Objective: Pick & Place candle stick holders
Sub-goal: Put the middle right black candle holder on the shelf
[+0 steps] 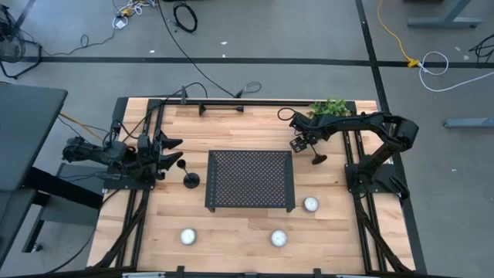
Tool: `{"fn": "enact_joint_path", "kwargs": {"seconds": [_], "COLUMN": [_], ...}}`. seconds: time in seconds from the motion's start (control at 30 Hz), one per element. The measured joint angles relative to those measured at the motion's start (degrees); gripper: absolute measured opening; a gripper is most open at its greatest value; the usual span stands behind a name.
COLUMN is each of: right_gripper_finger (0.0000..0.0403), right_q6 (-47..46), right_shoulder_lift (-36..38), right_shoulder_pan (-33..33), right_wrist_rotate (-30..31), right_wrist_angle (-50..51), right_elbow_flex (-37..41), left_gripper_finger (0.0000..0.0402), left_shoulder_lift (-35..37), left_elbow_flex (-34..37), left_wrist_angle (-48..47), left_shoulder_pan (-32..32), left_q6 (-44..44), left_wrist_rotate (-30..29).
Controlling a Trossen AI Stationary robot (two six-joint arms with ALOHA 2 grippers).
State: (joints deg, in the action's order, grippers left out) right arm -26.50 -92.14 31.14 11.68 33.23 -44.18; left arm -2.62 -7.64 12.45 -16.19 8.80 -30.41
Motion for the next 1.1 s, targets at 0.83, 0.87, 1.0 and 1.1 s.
{"fn": "enact_joint_path", "kwargs": {"seconds": [0.83, 0.87, 1.0, 1.1], "right_gripper_finger": [0.0016, 0.0011, 0.0012, 0.0006], "right_q6": [1.95, 2.24, 2.63, 3.17], "right_shoulder_lift": [-0.17, -0.15, -0.13, -0.11], "right_shoulder_pan": [0.02, 0.02, 0.09, 0.07], "right_wrist_rotate": [-0.15, -0.31, -1.28, -1.34], "right_wrist_angle": [-0.69, -0.68, -0.43, -0.04], "right_elbow_flex": [0.22, 0.21, 0.17, 0.15], "left_gripper_finger": [0.0252, 0.0252, 0.0252, 0.0252], "left_shoulder_lift": [0.00, 0.00, 0.00, 0.00], "left_elbow_flex": [0.00, 0.00, 0.00, 0.00], "left_wrist_angle": [-0.39, -0.39, -0.37, -0.37], "left_shoulder_pan": [-0.02, -0.02, -0.02, -0.02], "left_q6": [0.00, 0.00, 0.00, 0.00], "left_wrist_rotate": [0.00, 0.00, 0.00, 0.00]}}
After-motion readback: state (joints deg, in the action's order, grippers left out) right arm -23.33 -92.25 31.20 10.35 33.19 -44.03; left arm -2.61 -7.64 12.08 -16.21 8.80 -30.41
